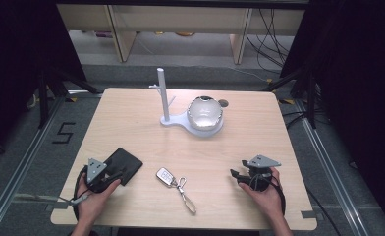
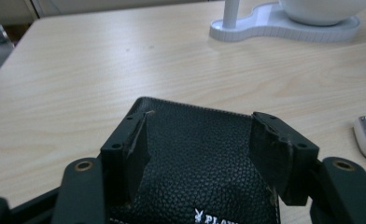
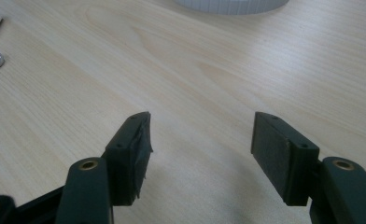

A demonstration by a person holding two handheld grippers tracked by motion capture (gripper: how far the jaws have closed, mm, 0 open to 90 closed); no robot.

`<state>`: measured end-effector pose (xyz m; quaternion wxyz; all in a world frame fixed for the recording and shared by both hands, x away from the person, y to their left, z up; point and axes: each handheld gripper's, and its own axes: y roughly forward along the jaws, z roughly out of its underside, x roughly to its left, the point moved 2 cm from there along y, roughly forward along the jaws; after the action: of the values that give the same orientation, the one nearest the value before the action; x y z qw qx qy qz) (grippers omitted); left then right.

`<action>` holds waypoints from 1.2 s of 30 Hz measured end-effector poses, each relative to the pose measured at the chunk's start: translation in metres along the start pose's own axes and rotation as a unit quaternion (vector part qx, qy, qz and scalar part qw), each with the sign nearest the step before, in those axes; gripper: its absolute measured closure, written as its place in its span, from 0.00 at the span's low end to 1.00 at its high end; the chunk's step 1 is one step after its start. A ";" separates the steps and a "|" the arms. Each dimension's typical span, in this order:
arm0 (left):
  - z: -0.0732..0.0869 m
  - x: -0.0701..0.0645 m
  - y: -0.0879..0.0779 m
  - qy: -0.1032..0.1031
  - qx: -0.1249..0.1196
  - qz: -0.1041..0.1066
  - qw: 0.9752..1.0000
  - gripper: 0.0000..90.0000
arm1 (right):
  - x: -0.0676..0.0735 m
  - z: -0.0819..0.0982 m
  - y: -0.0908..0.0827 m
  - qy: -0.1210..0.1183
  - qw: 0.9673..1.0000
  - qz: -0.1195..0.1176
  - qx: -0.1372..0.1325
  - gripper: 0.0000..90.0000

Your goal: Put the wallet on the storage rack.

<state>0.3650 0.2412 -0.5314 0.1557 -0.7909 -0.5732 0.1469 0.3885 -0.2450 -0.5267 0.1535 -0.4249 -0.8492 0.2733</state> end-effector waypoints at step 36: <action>-0.031 0.061 0.051 -0.137 0.176 -0.032 0.974 0.31 | 0.001 0.000 0.003 -0.011 1.000 -0.011 0.014 0.43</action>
<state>0.4398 0.2817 -0.5278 0.2169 -0.7048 -0.5790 0.3478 0.3900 -0.2430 -0.5279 0.1526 -0.4103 -0.8516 0.2882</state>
